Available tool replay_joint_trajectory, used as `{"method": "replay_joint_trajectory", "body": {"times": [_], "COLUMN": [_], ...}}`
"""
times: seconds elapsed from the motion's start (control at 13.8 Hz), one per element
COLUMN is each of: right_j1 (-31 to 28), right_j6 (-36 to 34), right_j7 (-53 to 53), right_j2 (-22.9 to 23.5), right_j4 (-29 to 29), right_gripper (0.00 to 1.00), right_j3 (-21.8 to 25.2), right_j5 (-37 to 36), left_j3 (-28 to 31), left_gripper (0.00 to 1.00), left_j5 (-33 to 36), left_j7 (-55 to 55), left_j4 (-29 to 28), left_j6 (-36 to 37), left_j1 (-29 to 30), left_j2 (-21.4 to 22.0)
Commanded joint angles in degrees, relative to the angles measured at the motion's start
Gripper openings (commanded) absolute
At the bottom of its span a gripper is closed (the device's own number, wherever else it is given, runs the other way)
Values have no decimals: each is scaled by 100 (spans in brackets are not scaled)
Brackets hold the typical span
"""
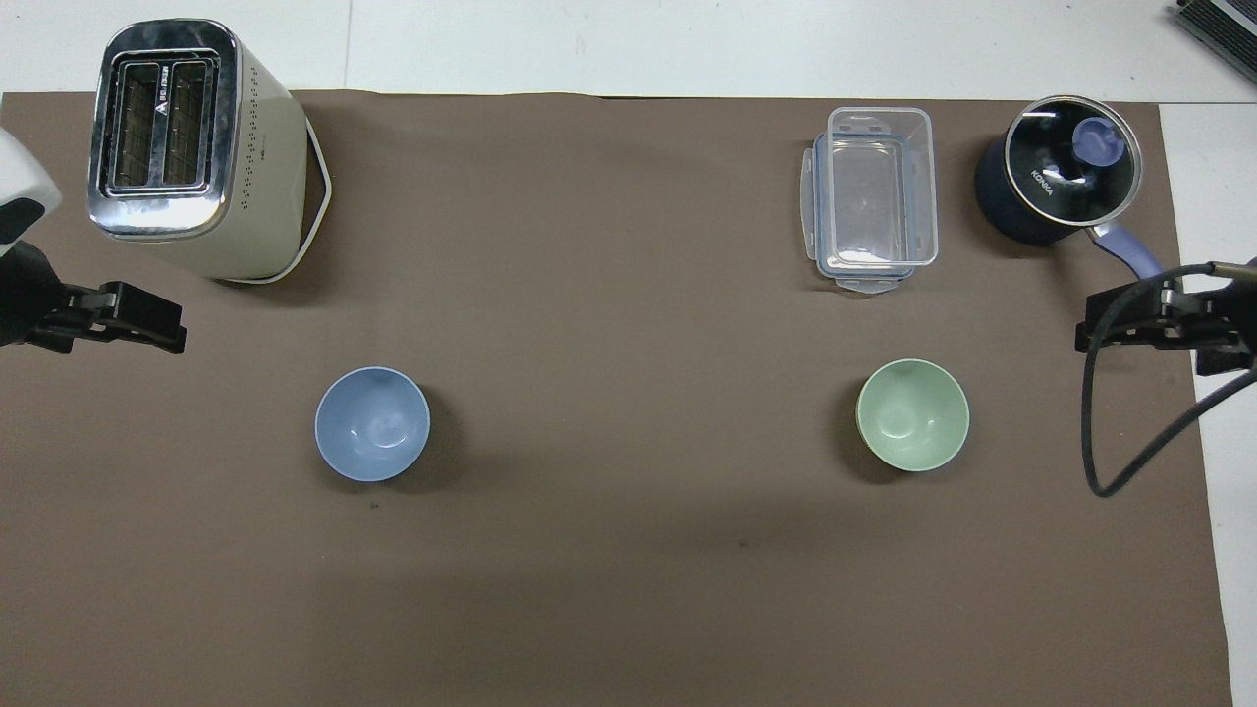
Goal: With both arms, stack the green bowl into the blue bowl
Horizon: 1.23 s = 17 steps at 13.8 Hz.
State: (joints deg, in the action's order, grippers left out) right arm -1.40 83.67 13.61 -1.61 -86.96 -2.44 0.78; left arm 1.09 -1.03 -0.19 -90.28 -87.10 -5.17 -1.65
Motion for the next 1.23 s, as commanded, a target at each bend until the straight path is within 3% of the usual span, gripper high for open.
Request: {"method": "replay_joint_trajectory", "body": {"times": [0.0, 0.51, 0.8, 1.16], "right_j1": [-62, -62, -62, -62], "right_j6": [-26, -26, -26, -26], "right_j7": [-43, -43, -43, -43], "right_j2": [-59, -59, -59, -59], "right_j4": [-14, -14, -14, -14], "right_gripper": [100, 100, 100, 100], "right_j3": [-2, -2, -2, -2], "right_j5": [89, 89, 89, 89], "left_j3": [-48, -48, -39, -39], "left_gripper": [100, 100, 100, 100], "left_j5": [76, -63, -91, -91], "left_j7": [106, 45, 10, -16], "left_j4": [-14, -261, -1182, -2018], "left_j6": [97, -104, -956, -1817], "left_j1": [34, 60, 60, -19], "left_j2": [-12, 111, 463, 481]}}
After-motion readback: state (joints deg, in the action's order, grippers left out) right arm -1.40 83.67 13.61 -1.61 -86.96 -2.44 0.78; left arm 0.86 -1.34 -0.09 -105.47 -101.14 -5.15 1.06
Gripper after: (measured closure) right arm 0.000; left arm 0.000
